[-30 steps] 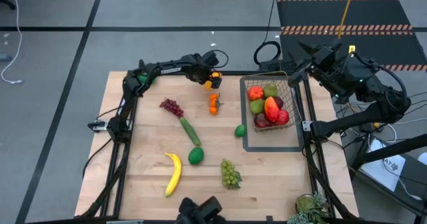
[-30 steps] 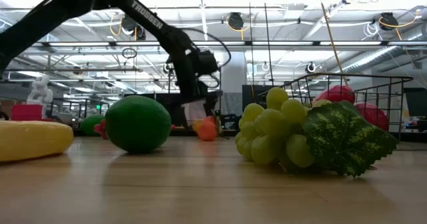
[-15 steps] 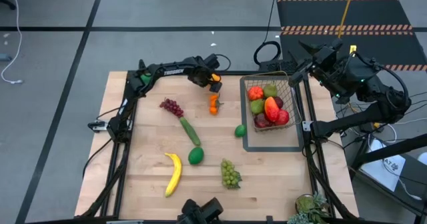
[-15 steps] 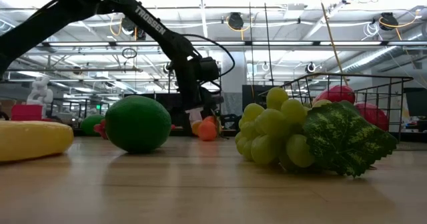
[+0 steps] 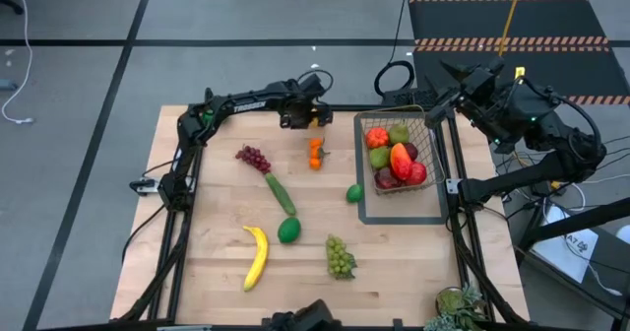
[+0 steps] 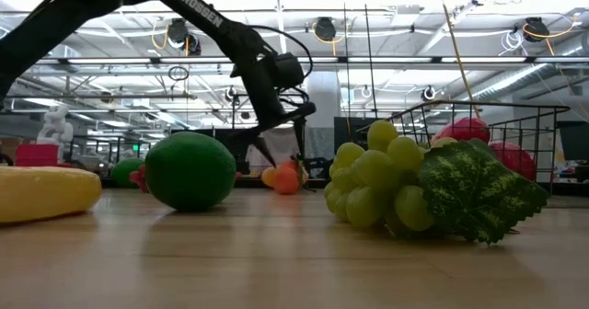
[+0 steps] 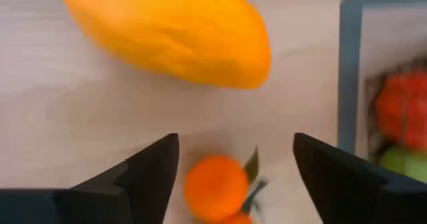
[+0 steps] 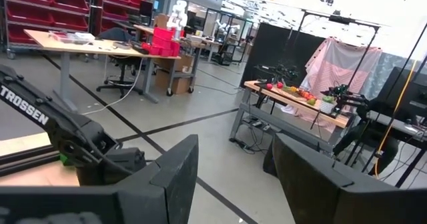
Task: Build produce basket
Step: Put the yellow mango into the wire basket
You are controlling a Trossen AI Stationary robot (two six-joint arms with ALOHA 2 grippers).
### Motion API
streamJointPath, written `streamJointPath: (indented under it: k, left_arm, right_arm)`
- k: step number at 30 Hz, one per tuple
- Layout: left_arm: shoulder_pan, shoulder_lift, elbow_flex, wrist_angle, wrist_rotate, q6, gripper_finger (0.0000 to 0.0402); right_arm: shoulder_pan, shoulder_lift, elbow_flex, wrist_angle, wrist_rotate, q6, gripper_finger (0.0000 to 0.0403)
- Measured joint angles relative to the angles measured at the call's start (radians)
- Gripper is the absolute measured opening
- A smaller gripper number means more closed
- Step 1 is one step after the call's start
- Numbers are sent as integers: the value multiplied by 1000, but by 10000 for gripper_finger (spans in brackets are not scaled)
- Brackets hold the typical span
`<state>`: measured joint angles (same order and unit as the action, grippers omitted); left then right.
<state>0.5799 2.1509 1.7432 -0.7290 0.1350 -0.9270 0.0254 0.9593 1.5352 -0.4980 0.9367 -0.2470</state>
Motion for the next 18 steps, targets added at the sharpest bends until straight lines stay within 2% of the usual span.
streamJointPath:
  k: [6, 8, 18]
  left_arm:
    - [0, 14, -1, 10, -112, -217, 372]
    - [2, 14, -2, 36, -145, -241, 392]
    - [76, 14, -1, 90, -172, -107, 368]
  right_arm:
    - [0, 5, 0, 0, 0, 0, 187]
    - [0, 4, 0, 0, 0, 0, 187]
    - [0, 4, 0, -12, 0, 0, 187]
